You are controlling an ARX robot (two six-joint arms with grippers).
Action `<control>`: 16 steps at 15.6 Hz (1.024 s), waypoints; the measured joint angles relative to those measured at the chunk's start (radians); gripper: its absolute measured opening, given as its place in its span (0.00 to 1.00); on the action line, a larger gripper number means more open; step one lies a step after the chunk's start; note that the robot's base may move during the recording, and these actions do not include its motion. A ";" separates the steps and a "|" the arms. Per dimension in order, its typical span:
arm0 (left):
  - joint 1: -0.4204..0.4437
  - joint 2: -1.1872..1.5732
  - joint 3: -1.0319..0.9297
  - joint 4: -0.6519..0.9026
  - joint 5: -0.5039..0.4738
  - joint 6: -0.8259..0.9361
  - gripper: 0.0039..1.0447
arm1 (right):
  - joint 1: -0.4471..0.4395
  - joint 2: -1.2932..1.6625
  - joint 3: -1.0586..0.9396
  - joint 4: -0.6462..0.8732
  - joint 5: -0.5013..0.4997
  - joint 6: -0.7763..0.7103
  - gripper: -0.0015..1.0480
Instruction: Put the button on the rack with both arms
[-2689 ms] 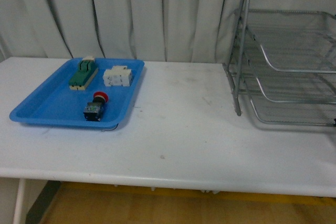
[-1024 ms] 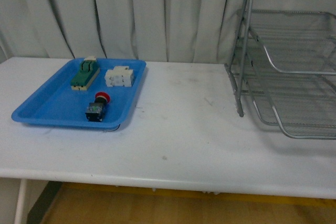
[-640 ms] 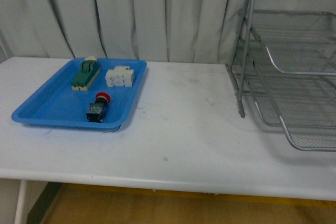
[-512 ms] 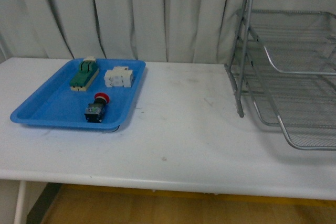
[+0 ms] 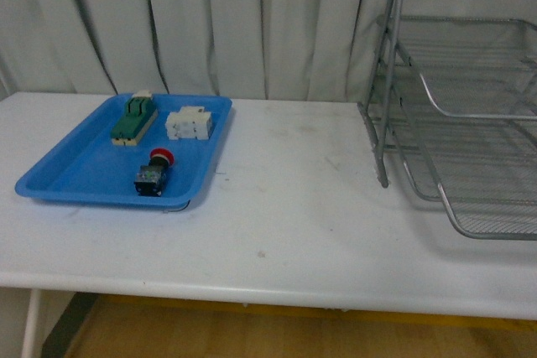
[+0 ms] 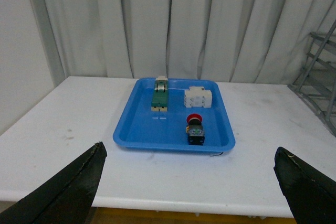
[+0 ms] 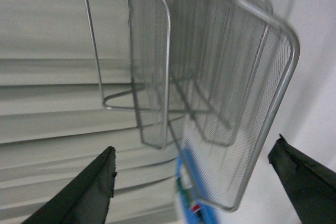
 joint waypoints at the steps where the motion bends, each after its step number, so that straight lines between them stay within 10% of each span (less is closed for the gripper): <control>1: 0.000 0.000 0.000 0.000 0.000 0.000 0.94 | 0.009 -0.166 -0.010 -0.179 0.081 -0.145 0.83; 11: 0.000 0.000 0.000 0.000 0.000 0.000 0.94 | 0.064 -0.849 -0.061 -0.643 0.161 -0.993 0.47; 16: 0.000 0.000 0.000 0.000 0.000 0.000 0.94 | 0.245 -1.188 -0.143 -0.852 0.338 -1.380 0.02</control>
